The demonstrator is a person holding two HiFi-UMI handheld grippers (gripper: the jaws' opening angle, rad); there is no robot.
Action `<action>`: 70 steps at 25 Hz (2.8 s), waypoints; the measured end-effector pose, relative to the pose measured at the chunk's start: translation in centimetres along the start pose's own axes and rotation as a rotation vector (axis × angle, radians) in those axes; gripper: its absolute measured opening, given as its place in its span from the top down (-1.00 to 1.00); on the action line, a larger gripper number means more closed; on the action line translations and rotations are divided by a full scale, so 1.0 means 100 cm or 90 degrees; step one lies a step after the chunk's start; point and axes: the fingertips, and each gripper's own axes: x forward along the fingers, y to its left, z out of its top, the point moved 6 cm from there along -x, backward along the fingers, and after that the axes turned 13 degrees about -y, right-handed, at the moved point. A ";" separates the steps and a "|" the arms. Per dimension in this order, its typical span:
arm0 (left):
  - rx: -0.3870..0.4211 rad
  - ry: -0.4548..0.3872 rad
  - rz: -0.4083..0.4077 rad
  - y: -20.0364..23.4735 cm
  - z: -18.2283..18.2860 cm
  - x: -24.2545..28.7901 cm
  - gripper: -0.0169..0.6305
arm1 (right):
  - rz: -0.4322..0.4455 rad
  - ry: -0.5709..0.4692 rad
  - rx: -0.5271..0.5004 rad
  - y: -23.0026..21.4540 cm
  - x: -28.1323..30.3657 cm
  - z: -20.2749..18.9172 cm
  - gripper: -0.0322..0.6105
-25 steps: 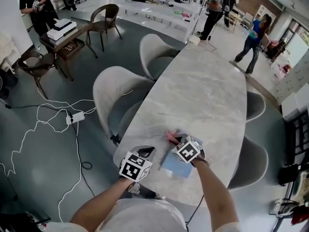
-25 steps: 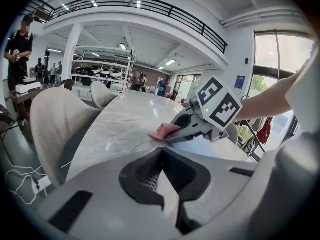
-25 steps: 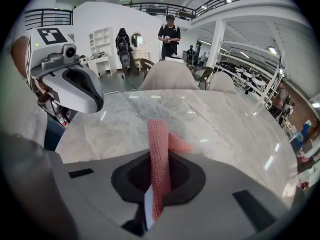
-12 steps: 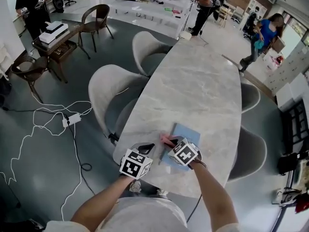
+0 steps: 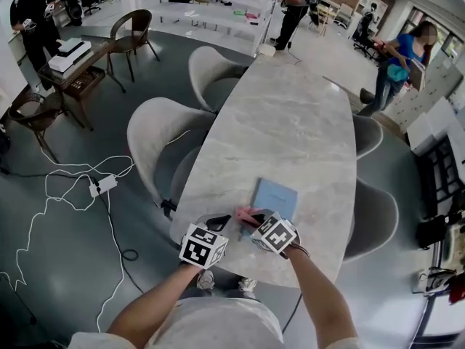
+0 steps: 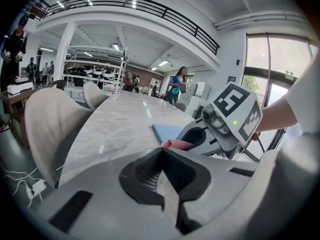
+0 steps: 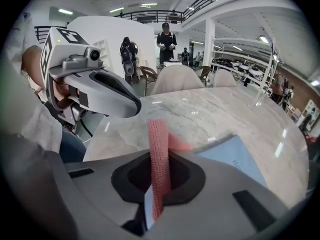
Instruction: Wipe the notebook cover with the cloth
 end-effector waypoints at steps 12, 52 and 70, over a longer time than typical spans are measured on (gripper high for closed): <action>-0.007 0.000 -0.013 0.000 -0.004 -0.012 0.93 | 0.009 -0.007 0.005 0.038 -0.004 -0.005 0.85; 0.086 -0.107 -0.098 -0.146 0.099 0.046 0.93 | -0.424 -0.441 0.271 -0.005 -0.258 -0.016 0.85; 0.105 -0.126 -0.039 -0.179 0.112 0.061 0.93 | -0.423 -0.509 0.289 -0.035 -0.305 -0.035 0.86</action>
